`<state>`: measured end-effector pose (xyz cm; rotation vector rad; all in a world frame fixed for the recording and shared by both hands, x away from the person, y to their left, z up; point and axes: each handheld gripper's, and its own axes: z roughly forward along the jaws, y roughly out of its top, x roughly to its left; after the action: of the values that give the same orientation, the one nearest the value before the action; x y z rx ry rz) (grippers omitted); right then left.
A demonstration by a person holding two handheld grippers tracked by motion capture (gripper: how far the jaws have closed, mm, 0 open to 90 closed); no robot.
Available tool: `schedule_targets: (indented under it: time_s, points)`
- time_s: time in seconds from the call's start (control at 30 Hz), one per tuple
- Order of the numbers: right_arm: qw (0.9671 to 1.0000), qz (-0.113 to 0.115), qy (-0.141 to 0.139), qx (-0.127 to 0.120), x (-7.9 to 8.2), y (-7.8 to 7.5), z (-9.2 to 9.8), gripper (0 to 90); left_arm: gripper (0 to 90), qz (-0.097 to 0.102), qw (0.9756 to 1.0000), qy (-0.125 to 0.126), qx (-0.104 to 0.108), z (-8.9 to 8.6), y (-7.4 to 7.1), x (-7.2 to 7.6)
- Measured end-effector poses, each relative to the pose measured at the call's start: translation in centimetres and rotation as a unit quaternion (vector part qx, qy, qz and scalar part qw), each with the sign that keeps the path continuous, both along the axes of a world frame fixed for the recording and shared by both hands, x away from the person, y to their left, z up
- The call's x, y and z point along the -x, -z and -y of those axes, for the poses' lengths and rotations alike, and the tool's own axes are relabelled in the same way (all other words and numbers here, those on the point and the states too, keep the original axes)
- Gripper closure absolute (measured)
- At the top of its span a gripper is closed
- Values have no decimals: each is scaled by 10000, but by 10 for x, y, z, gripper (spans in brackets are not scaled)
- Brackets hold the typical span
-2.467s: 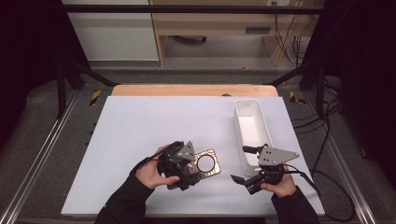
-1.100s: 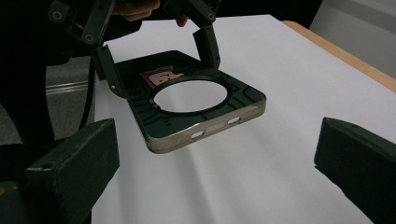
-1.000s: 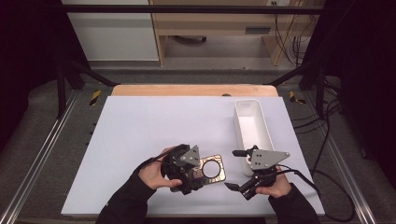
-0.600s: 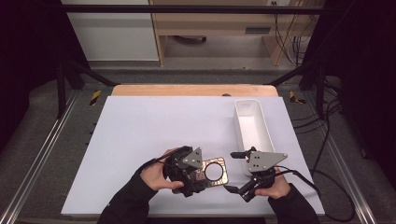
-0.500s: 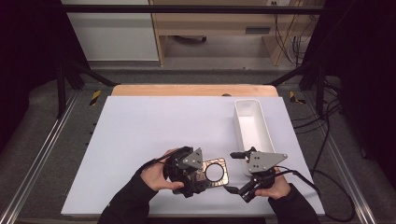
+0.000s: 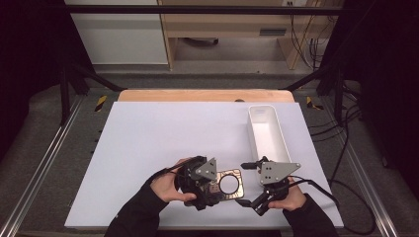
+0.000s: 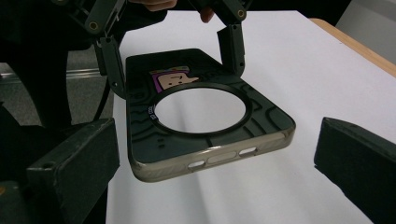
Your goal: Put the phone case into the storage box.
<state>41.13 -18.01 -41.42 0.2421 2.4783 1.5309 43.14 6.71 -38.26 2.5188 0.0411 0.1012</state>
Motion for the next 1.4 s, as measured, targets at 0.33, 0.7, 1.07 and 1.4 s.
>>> schedule_targets:
  time_s: [0.33,0.7,1.07,1.4]
  points:
    - [9997,47,-187,130,-1,1,-7,11,114,158,9999,43,22,0,-1,3]
    - [9991,34,-387,188,-2,3,-10,18,114,187,9997,164,7,2,0,6]
    - [9983,67,-532,210,-1,6,-12,34,114,145,9994,311,56,5,0,9]
    - [9975,115,-669,181,0,9,-14,51,114,140,9991,399,51,7,2,10]
